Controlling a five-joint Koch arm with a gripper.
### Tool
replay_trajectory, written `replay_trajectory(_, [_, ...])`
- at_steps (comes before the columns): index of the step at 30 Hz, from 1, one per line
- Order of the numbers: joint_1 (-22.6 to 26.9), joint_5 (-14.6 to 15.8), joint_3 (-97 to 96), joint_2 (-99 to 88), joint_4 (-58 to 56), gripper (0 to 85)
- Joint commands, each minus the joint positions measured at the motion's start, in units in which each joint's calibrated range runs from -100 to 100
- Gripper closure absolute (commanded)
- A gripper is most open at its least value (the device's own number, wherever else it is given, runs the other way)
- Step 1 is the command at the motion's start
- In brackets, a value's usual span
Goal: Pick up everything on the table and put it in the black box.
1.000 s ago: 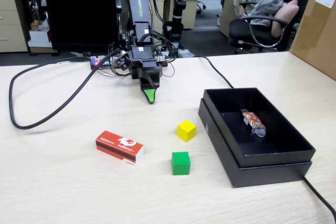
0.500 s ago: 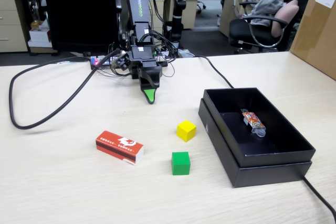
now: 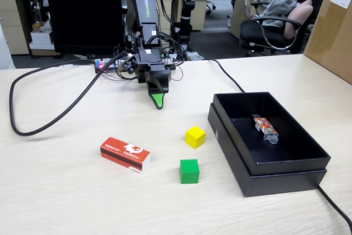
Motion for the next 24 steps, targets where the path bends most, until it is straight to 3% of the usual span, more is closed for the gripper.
replay_trajectory(1, [0.05,0.24,10.53,0.32,-15.09,37.5])
replay_trajectory(7, [1.12,0.63,38.72,1.35,-47.06,36.7])
replay_trajectory(11, [2.64,0.59,52.87,6.29,-54.92,36.6])
replay_trajectory(19, [3.37,0.49,92.85,38.76,-77.30,36.4])
replay_trajectory(21, [3.81,-0.78,105.63,47.36,-84.47,37.4])
replay_trajectory(24, [3.96,-2.05,110.35,52.76,-88.27,37.9])
